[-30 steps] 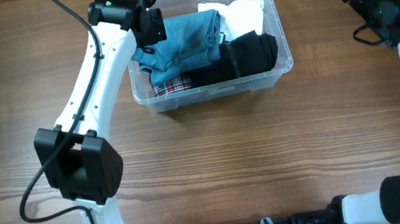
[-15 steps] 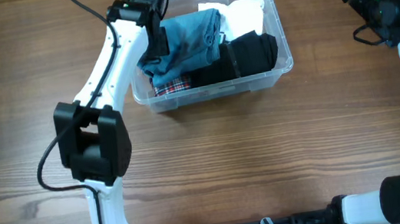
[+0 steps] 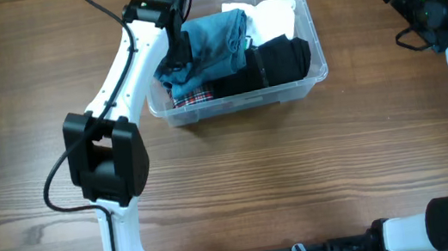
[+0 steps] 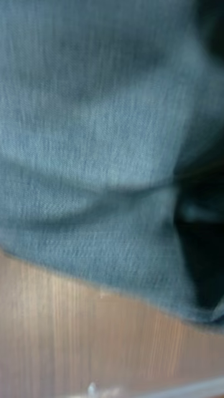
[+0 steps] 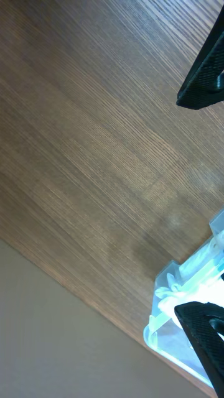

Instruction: Pack container

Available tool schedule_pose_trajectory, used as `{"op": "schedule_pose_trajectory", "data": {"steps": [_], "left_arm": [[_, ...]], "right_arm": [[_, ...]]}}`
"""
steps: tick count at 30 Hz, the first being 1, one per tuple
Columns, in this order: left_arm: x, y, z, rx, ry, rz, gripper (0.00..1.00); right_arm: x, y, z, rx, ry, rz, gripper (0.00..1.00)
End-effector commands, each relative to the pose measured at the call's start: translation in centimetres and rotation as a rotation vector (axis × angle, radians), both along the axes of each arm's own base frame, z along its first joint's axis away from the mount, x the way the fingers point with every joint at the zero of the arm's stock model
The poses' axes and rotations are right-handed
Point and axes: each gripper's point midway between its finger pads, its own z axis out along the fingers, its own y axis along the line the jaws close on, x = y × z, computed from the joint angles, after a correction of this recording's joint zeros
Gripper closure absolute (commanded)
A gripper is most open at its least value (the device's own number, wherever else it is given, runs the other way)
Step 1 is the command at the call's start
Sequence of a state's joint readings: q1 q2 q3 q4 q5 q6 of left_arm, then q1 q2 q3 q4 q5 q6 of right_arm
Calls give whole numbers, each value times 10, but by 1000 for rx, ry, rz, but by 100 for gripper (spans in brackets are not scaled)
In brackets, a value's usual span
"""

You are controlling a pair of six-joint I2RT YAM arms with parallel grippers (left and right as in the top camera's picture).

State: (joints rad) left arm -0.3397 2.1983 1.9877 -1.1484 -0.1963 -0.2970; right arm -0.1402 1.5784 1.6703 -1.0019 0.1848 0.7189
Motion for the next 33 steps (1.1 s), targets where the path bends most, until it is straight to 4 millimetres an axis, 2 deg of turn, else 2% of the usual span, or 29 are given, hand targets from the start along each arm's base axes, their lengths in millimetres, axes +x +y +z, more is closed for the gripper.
{"op": "schedule_pose_trajectory", "data": {"steps": [1, 2, 3, 5, 9, 14, 16, 20, 25, 30, 33], "left_arm": [[8, 4, 72, -58, -161, 8, 47], [7, -4, 87, -115, -189, -6, 42], [5, -13, 96, -168, -201, -23, 42], [1, -29, 104, -253, -200, -59, 41], [-5, -70, 107, -357, -191, -145, 41], [-8, -128, 112, -384, -259, -289, 43], [-10, -143, 106, -368, -266, -338, 43], [-10, -153, 81, -318, -232, -345, 45], [-9, -156, 27, -288, -130, -334, 46], [-17, -154, -14, -257, -26, -326, 47], [-22, -151, -30, -238, 20, -321, 48]], "right_arm": [[0, 0, -1, -4, 0, -17, 0], [0, 0, -1, -4, 0, -17, 0], [0, 0, -1, -4, 0, -17, 0], [0, 0, -1, -3, 0, -18, 0], [0, 0, -1, -4, 0, -17, 0], [0, 0, -1, -4, 0, -17, 0], [0, 0, -1, -4, 0, -17, 0], [0, 0, -1, -4, 0, -17, 0], [0, 0, -1, -4, 0, -17, 0], [0, 0, -1, -4, 0, -17, 0], [0, 0, -1, -4, 0, -17, 0]]}}
